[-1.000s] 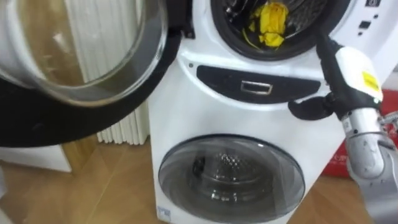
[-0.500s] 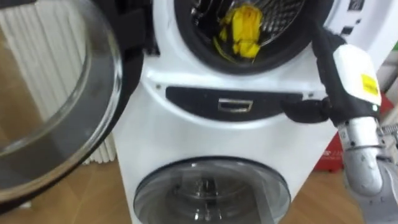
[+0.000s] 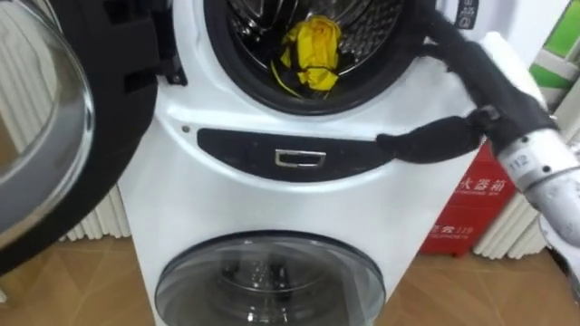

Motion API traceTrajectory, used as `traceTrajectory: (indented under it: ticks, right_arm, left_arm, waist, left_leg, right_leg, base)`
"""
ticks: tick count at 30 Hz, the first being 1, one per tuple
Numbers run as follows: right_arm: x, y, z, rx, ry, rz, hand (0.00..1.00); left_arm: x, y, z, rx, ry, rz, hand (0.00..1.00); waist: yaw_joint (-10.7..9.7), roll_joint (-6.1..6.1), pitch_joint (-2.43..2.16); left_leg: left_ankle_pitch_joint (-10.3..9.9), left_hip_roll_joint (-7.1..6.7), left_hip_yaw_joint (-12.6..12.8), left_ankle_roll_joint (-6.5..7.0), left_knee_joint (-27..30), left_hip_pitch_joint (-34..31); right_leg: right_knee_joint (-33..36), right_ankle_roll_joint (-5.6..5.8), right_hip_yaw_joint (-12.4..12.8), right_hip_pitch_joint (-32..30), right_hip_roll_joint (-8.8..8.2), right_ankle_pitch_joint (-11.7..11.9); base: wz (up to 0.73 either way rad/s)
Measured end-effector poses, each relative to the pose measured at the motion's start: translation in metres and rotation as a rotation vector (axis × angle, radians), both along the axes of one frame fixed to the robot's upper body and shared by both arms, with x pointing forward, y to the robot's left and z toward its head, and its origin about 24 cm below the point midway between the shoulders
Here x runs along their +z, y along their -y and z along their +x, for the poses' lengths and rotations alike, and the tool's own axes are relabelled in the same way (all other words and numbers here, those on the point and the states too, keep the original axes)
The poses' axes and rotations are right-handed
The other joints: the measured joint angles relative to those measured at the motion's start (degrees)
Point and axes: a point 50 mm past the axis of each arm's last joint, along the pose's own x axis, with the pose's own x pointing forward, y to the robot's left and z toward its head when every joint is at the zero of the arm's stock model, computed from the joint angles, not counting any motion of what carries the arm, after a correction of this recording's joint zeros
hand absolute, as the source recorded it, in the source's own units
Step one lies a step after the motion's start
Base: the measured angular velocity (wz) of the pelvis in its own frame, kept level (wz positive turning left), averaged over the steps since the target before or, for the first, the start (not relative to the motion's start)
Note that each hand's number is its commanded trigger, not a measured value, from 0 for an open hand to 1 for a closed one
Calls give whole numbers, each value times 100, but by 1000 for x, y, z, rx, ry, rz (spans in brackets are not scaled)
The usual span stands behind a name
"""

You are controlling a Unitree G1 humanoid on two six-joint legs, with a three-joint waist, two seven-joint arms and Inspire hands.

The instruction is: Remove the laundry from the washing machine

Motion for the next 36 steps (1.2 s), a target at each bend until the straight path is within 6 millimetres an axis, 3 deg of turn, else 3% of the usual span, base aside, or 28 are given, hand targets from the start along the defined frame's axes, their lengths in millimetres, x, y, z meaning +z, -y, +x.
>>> traceTrajectory:
  ticks: [4, 6, 8, 9, 11, 14, 20, 25, 30, 31, 33, 36]
  right_arm:
    - [4, -5, 1, 73, -39, -31, 0]
    - [-2, -26, 1, 202, -100, -93, 0]
    - [-26, -57, -7, 423, -253, -154, 0]
    - [-31, -62, -9, 471, -291, -169, 0]
    - [-46, -75, -18, 613, -401, -240, 0]
    - [-52, -78, -23, 698, -475, -295, 0]
    - [-71, -83, -29, 808, -615, -370, 0]
    - [-80, -81, -32, 836, -673, -394, 0]
    - [-79, -81, -33, 853, -680, -402, 0]
    - [-79, -82, -34, 856, -677, -404, 0]
    - [-78, -81, -34, 851, -669, -414, 0]
    - [-72, -79, -32, 817, -624, -427, 0]
  left_arm:
    - [0, 0, 3, -53, -19, -8, 0]
    - [0, 0, 3, -68, -25, -17, 0]
    - [3, -4, 10, -87, -6, -18, 0]
    - [4, -5, 12, -92, 0, -22, 0]
    - [5, -6, 19, -93, 24, -51, 0]
    - [5, -5, 17, -90, 9, -85, 0]
    - [8, -12, 21, -99, -3, -81, 0]
    - [8, -12, 29, -119, 5, -80, 0]
    - [9, -13, 36, -102, 33, -83, 0]
    - [10, -12, 39, -95, 43, -83, 0]
    - [10, -12, 44, -94, 55, -74, 0]
    - [8, -9, 41, -49, 73, -65, 0]
  waist:
    - [40, -19, -9]
    - [95, -27, -15]
    - [220, -102, -69]
    - [245, -96, -63]
    - [488, -148, -87]
    - [641, -158, -79]
    - [700, -142, -60]
    - [737, -92, 14]
    - [731, -85, 44]
    - [706, -86, 47]
    - [680, -115, 49]
    - [684, -106, 62]
  left_leg:
    - [37, 96, 0, -40, -38, -62]
    - [136, 83, 77, -112, -71, -82]
    - [149, 91, 238, -125, 29, -177]
    - [147, 93, 243, -127, 59, -192]
    - [145, 96, 289, -132, 91, -207]
    - [148, 126, 356, -126, 51, -232]
    - [280, 113, 289, -82, 56, -223]
    - [256, 93, 289, -28, 32, -184]
    - [167, 67, 278, 32, -46, -151]
    - [153, 47, 231, 40, -71, -151]
    - [154, -9, 196, 49, -179, -82]
    - [150, -16, 266, 57, -348, 174]
  right_leg:
    - [-22, 103, -158, 6, 31, -73]
    - [-43, 131, -178, 66, 31, -92]
    - [-199, 141, -346, 215, 42, -91]
    - [-210, 146, -378, 236, 41, -96]
    - [-248, 167, -466, 287, 44, -111]
    - [-280, 177, -559, 342, 14, -102]
    - [-358, 208, -596, 472, 16, -80]
    - [-414, 219, -591, 550, 0, -81]
    - [-497, 277, -589, 588, 0, -115]
    - [-497, 243, -551, 593, -1, -96]
    - [-496, 89, -232, 624, 4, -113]
    - [-512, 93, -99, 756, 17, -135]
  base:
    - [18]
    - [15]
    - [40]
    - [49]
    - [30]
    - [19]
    - [15]
    - [1]
    - [4]
    - [22]
    - [15]
    - [-8]
